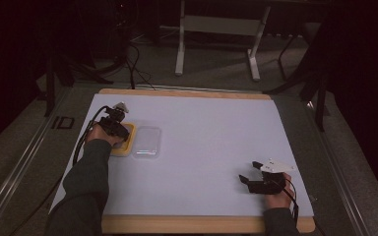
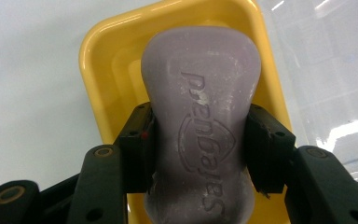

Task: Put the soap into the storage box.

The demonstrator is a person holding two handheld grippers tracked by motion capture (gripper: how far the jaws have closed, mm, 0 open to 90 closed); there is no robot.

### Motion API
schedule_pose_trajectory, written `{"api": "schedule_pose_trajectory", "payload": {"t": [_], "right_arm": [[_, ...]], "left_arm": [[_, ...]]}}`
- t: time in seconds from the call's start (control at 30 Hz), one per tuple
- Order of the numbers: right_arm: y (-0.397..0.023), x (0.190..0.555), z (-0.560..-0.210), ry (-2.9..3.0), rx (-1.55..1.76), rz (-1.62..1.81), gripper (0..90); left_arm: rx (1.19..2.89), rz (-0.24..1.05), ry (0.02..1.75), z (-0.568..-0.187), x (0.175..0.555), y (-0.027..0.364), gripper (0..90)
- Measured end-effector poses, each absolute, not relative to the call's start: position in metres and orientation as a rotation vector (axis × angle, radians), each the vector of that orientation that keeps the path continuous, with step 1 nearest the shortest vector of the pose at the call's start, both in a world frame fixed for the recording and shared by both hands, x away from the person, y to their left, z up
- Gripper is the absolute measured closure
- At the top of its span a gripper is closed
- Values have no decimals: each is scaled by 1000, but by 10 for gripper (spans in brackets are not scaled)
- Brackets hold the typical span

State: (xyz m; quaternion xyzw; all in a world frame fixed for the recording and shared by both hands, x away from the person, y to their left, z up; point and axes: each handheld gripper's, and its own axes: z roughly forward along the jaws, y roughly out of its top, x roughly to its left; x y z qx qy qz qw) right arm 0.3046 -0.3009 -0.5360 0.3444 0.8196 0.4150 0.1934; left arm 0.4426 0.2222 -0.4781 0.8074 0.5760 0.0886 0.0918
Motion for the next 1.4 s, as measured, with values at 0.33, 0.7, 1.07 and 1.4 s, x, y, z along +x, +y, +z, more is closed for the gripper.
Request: {"api": "schedule_pose_trajectory", "payload": {"t": [0.33,0.7,1.07,1.4], "right_arm": [[-301,305,-536,2300,966,1163,218],[-301,305,-536,2300,965,1164,219],[-301,305,-536,2301,963,1163,218],[-301,305,-536,2301,963,1161,218]], "left_arm": [[2386,249,1738,-483,443,224,501],[2374,245,1773,-490,446,222,500],[2378,237,1771,-491,447,223,492],[2374,242,1765,-492,445,224,434]]}}
